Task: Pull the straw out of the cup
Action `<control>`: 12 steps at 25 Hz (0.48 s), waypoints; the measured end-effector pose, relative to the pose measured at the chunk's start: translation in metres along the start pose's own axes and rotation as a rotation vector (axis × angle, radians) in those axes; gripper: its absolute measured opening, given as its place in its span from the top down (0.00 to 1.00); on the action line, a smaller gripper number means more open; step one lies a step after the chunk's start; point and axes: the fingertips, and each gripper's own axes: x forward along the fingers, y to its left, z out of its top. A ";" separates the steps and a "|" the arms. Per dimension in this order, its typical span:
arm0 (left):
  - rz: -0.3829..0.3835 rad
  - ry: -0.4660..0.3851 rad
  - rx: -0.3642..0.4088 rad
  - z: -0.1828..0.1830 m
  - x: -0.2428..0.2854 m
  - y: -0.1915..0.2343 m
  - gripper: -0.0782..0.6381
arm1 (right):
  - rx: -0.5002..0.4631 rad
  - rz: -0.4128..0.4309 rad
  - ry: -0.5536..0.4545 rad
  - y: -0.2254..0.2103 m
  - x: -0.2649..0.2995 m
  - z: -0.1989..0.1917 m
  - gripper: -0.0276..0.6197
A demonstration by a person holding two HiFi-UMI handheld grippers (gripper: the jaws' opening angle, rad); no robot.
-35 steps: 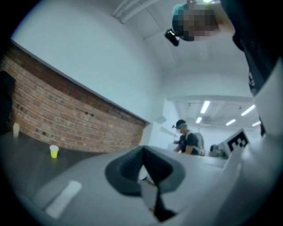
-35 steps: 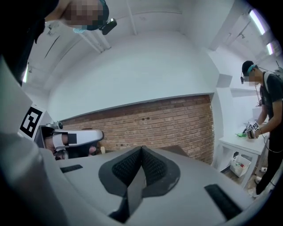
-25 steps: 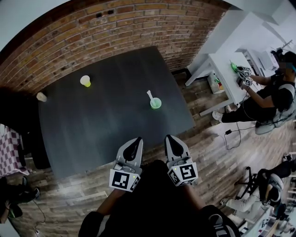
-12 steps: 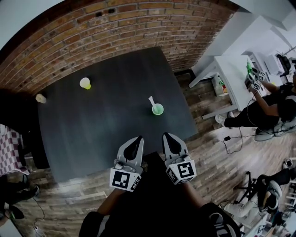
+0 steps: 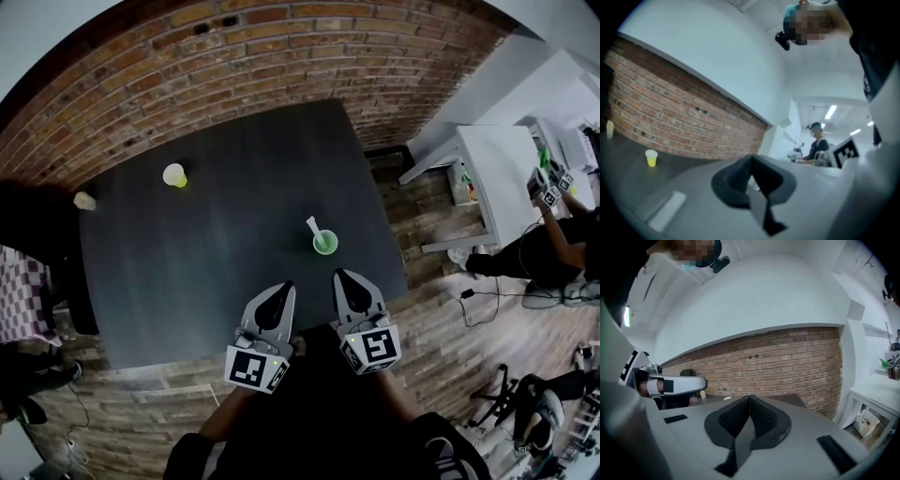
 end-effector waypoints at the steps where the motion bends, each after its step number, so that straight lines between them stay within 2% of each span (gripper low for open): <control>1: 0.005 0.009 -0.010 -0.003 0.005 0.003 0.89 | 0.000 0.005 0.008 -0.003 0.005 -0.001 0.95; 12: 0.059 0.080 -0.049 -0.044 0.050 0.030 0.89 | 0.012 0.027 0.145 -0.037 0.049 -0.056 0.95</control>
